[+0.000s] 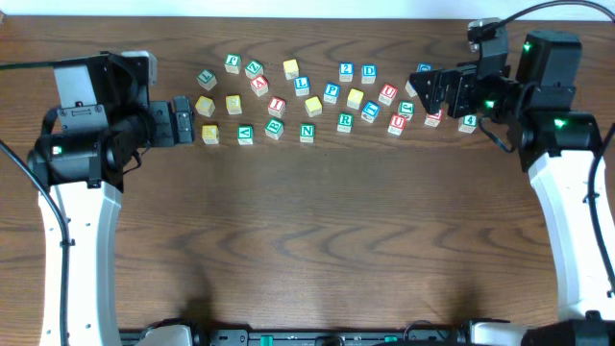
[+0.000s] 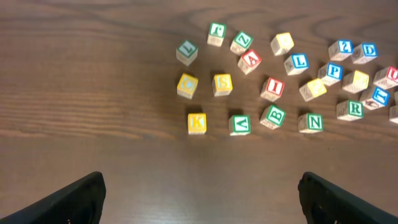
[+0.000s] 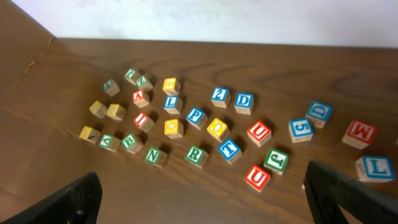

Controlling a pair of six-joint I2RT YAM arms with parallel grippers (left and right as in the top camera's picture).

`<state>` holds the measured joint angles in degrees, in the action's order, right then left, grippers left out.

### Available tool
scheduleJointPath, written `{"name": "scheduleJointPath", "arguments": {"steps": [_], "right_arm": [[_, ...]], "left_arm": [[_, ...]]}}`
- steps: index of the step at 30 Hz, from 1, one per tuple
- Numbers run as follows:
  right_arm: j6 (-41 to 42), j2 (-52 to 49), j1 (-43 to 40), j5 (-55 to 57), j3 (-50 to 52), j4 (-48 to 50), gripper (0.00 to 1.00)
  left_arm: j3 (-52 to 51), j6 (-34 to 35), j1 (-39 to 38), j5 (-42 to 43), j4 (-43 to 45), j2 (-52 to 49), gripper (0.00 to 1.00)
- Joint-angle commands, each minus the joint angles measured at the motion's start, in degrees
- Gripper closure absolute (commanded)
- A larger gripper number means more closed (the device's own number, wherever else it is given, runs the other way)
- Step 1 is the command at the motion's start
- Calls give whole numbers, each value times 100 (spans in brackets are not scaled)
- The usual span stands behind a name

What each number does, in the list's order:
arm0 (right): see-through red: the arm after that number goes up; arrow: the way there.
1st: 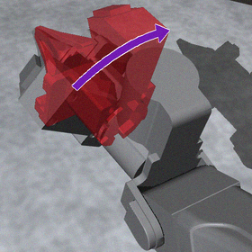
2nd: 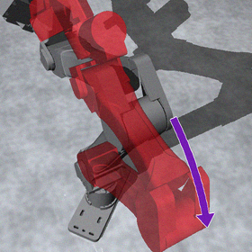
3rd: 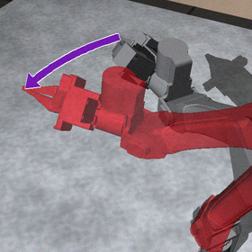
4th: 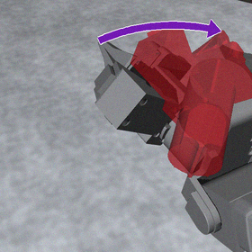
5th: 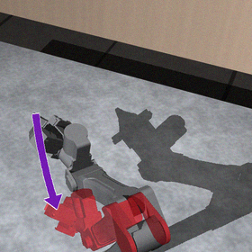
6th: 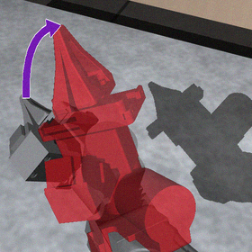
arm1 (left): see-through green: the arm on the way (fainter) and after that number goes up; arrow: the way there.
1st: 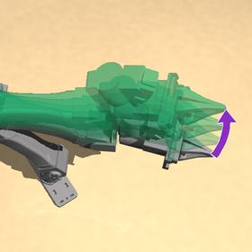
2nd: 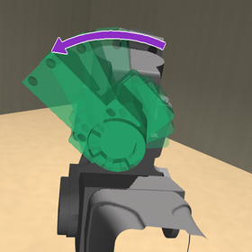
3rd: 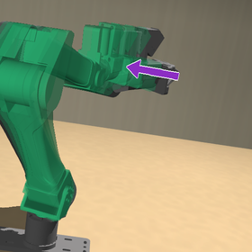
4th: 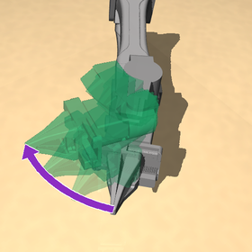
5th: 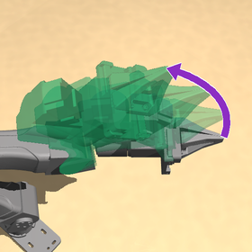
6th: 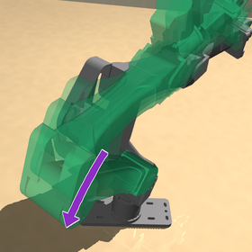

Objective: Spell out NEURIPS
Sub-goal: 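Raise both arms and swing them forward over the block pile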

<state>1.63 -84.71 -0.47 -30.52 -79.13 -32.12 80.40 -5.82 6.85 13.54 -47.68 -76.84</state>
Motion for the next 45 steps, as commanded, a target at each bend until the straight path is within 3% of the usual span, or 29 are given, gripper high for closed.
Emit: {"name": "scheduleJointPath", "arguments": {"steps": [1,20,27,34,40,45], "right_arm": [[-111,-44,-24,-199,-149,0,1],[-101,-68,-17,48,-142,-109,3],[417,-90,122,927,-221,-254,6],[302,-1032,490,1993,-2026,-1845,4],[258,-2247,778,2312,-3856,-3042,4],[411,-2785,911,2308,-4218,-3217,4]], "left_arm": [[164,28,-17,83,42,13,2],[160,31,-17,85,66,11,2],[160,96,-17,83,258,9,3],[212,295,-17,76,608,-2,2],[911,640,-17,-136,269,-356,2],[1622,658,-17,-136,-236,-949,2]]}}
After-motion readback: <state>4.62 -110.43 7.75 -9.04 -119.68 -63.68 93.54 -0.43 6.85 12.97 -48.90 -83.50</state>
